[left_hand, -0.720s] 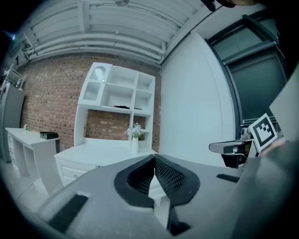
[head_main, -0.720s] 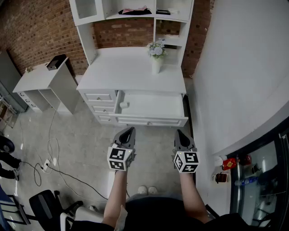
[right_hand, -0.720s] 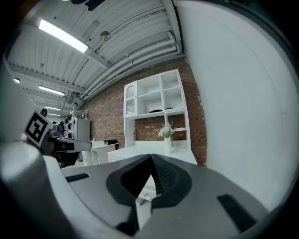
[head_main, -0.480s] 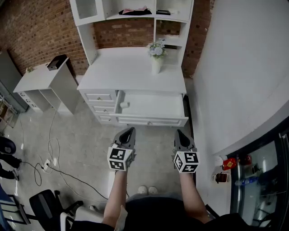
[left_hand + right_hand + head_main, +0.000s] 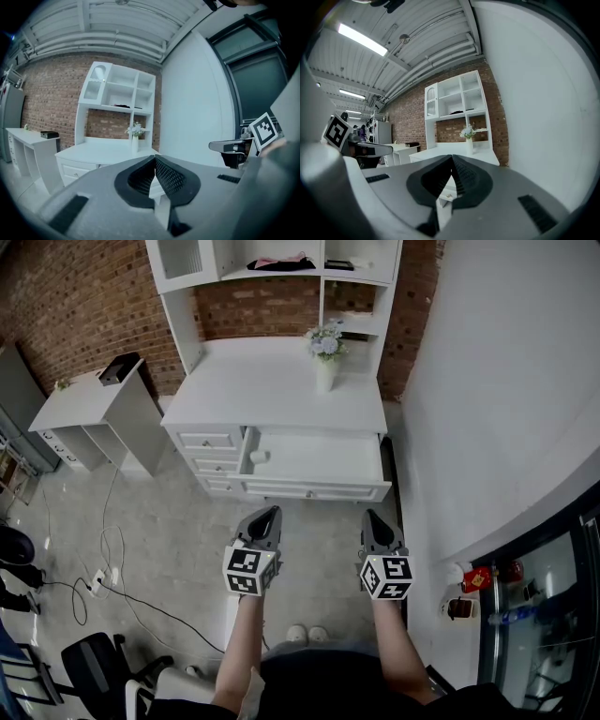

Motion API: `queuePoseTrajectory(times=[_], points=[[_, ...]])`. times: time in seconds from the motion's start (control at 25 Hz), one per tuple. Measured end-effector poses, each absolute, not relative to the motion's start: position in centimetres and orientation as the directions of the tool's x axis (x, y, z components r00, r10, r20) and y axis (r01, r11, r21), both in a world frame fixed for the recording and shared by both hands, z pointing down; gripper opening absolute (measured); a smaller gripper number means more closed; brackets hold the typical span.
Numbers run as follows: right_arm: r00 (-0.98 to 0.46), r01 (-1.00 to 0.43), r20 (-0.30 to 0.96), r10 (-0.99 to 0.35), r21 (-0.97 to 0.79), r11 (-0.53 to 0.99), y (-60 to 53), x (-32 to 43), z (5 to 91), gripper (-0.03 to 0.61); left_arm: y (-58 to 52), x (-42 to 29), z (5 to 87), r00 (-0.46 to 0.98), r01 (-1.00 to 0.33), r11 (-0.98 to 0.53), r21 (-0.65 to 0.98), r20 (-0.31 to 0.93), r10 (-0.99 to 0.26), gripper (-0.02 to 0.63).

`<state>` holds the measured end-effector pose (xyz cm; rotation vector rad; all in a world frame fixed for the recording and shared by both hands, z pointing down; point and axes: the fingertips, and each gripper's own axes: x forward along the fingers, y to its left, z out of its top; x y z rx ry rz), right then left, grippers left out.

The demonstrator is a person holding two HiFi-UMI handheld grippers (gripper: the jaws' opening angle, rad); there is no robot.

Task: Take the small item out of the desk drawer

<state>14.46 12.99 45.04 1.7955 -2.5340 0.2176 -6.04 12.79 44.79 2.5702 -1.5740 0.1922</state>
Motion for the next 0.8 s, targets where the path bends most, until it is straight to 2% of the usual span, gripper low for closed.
queuePoseTrajectory(times=[0.32,0.4,0.52,0.8], points=[[-0.327,-0.943,0.108,-0.939,-0.11,0.315,13.7,14.5,45.3,-0.002,13.8,-5.1,44.5,0.511,-0.859,-0.508,0.058,0.131,-0.849,0.018],[-0.324,-0.943,0.108,-0.94,-0.113,0.312,13.8,14.5,45.3,-0.002,13.9,-4.9,44.6,0.521,-0.853,-0.518,0.06,0.13,-0.844,0.102],[-0.319,-0.944,0.106,-0.942,-0.116,0.307,13.8,14.2,45.1,-0.002,14.0,-5.1,44.6,0.527,-0.85,-0.523,0.065,0.128,-0.84,0.184],[-0.308,-0.949,0.088,-0.947,-0.107,0.298,13.5,13.1,44.4,-0.002,13.9,-6.7,43.9,0.53,-0.848,-0.527,0.057,0.11,-0.841,0.222]])
